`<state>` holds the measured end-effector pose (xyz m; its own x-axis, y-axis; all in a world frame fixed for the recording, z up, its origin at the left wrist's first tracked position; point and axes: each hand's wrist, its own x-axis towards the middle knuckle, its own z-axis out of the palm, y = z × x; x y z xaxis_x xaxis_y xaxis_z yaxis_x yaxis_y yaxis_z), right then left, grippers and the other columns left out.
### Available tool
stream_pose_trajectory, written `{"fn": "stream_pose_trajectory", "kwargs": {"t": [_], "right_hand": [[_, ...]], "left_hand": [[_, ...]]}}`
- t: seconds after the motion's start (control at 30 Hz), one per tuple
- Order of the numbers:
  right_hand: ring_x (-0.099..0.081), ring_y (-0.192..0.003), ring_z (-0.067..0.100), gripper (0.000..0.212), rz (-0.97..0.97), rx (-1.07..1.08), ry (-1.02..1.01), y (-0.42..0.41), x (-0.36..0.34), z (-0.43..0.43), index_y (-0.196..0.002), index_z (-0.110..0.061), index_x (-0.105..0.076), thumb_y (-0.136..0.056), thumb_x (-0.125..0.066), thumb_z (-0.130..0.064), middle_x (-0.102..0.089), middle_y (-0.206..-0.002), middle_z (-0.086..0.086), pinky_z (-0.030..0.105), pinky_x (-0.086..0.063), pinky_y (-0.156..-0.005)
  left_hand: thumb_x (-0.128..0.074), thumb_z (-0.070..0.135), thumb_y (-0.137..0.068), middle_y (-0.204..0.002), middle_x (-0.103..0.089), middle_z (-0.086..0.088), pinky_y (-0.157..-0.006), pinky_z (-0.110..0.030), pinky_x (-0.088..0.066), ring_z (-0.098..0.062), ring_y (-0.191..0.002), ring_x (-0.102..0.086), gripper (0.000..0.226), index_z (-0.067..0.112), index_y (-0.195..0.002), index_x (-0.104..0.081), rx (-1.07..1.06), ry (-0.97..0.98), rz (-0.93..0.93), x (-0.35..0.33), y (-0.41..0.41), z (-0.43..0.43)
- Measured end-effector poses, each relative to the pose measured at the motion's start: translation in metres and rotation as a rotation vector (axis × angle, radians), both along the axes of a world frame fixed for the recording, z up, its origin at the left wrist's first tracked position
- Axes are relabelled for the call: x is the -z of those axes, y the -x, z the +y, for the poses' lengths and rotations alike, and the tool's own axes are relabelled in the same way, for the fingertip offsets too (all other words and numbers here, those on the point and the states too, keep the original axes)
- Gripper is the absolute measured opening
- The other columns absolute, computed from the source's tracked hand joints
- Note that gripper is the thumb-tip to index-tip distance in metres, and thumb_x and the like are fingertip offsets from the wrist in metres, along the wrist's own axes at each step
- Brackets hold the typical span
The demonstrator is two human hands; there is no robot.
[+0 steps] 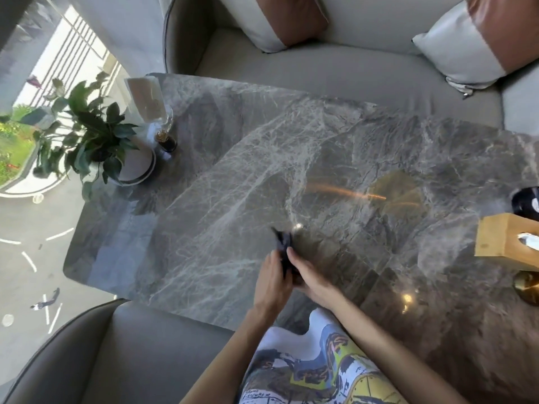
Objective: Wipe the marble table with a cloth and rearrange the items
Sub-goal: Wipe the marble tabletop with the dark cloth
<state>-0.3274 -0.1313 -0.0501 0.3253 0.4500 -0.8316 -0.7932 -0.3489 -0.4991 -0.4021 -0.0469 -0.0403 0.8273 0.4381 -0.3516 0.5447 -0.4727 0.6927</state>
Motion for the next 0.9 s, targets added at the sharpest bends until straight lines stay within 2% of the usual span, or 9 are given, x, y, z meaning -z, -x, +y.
{"fn": "stream_pose_trajectory", "kwargs": {"t": [0.1, 0.2, 0.27, 0.37, 0.43, 0.5, 0.73, 0.83, 0.9], "right_hand": [[-0.065, -0.107, 0.013, 0.044, 0.194, 0.253, -0.089, -0.011, -0.021, -0.017, -0.094, -0.019, -0.072, -0.093, -0.048, -0.057, -0.073, -0.098, 0.003, 0.029, -0.049, -0.091], [-0.066, -0.099, 0.014, 0.045, 0.215, 0.444, -0.116, -0.024, -0.037, -0.05, -0.081, -0.019, -0.072, -0.092, -0.051, -0.056, -0.071, -0.086, 0.004, 0.028, -0.047, -0.089], [-0.065, -0.096, 0.015, 0.045, 0.207, 0.536, -0.151, -0.036, -0.041, -0.076, -0.086, -0.015, -0.07, -0.094, -0.048, -0.053, -0.07, -0.086, 0.007, 0.028, -0.047, -0.087], [-0.068, -0.097, 0.016, 0.049, 0.181, 0.651, -0.191, -0.051, -0.045, -0.113, -0.105, -0.01, -0.069, -0.097, -0.043, -0.05, -0.071, -0.096, 0.009, 0.027, -0.048, -0.084], [-0.069, -0.102, 0.018, 0.055, 0.186, 0.686, -0.231, -0.061, -0.047, -0.135, -0.117, -0.007, -0.064, -0.099, -0.036, -0.051, -0.073, -0.106, 0.01, 0.027, -0.051, -0.083], [-0.068, -0.106, 0.019, 0.06, 0.182, 0.693, -0.278, -0.07, -0.045, -0.157, -0.127, -0.007, -0.058, -0.098, -0.03, -0.052, -0.071, -0.115, 0.011, 0.028, -0.054, -0.081], [-0.063, -0.096, 0.027, 0.054, 0.055, 0.682, -0.218, -0.086, -0.051, -0.215, -0.117, -0.009, -0.065, -0.098, -0.038, -0.051, -0.07, -0.109, 0.014, 0.033, -0.045, -0.074], [-0.062, -0.099, 0.031, 0.047, 0.029, 0.754, -0.22, -0.089, -0.052, -0.24, -0.121, -0.003, -0.06, -0.099, -0.044, -0.041, -0.066, -0.109, 0.019, 0.037, -0.046, -0.081], [-0.062, -0.104, 0.034, 0.043, 0.005, 0.742, -0.241, -0.091, -0.054, -0.255, -0.12, -0.004, -0.06, -0.097, -0.048, -0.038, -0.065, -0.11, 0.022, 0.043, -0.046, -0.087]], "left_hand": [[-0.052, 0.008, -0.089, -0.098, -0.059, -0.01, -0.073, -0.041, -0.048, -0.027, -0.087, -0.054, 0.032, 0.006, -0.12, -0.056, 0.174, -0.171, -0.046, -0.013, -0.026, -0.028], [-0.057, 0.01, -0.083, -0.084, -0.059, -0.01, -0.062, -0.039, -0.048, -0.029, -0.073, -0.057, 0.028, 0.007, -0.11, -0.062, 0.308, -0.297, -0.098, -0.022, -0.05, -0.059], [-0.058, 0.014, -0.087, -0.083, -0.058, -0.009, -0.063, -0.038, -0.047, -0.028, -0.071, -0.055, 0.028, 0.009, -0.114, -0.062, 0.369, -0.297, -0.146, -0.027, -0.061, -0.08], [-0.048, 0.024, -0.096, -0.094, -0.06, -0.007, -0.077, -0.035, -0.046, -0.024, -0.083, -0.052, 0.036, 0.017, -0.131, -0.056, 0.411, -0.214, -0.197, -0.037, -0.073, -0.109], [-0.04, 0.025, -0.099, -0.106, -0.064, -0.004, -0.088, -0.031, -0.043, -0.021, -0.094, -0.054, 0.036, 0.019, -0.129, -0.058, 0.394, -0.108, -0.21, -0.046, -0.08, -0.126], [-0.041, 0.016, -0.098, -0.111, -0.068, -0.005, -0.091, -0.029, -0.044, -0.021, -0.099, -0.058, 0.033, 0.014, -0.122, -0.064, 0.363, -0.065, -0.219, -0.054, -0.087, -0.14], [-0.051, 0.005, -0.09, -0.106, -0.062, -0.003, -0.087, -0.028, -0.047, -0.022, -0.101, -0.055, 0.036, 0.016, -0.122, -0.064, 0.471, -0.065, -0.124, -0.072, -0.112, -0.199], [-0.044, -0.012, -0.076, -0.111, -0.062, -0.007, -0.087, -0.034, -0.051, -0.025, -0.103, -0.057, 0.059, 0.012, -0.127, -0.061, 0.583, -0.079, -0.097, -0.074, -0.121, -0.218], [-0.041, -0.011, -0.073, -0.112, -0.06, -0.008, -0.088, -0.036, -0.051, -0.024, -0.103, -0.056, 0.065, 0.013, -0.131, -0.057, 0.637, -0.11, -0.082, -0.073, -0.125, -0.232]]}}
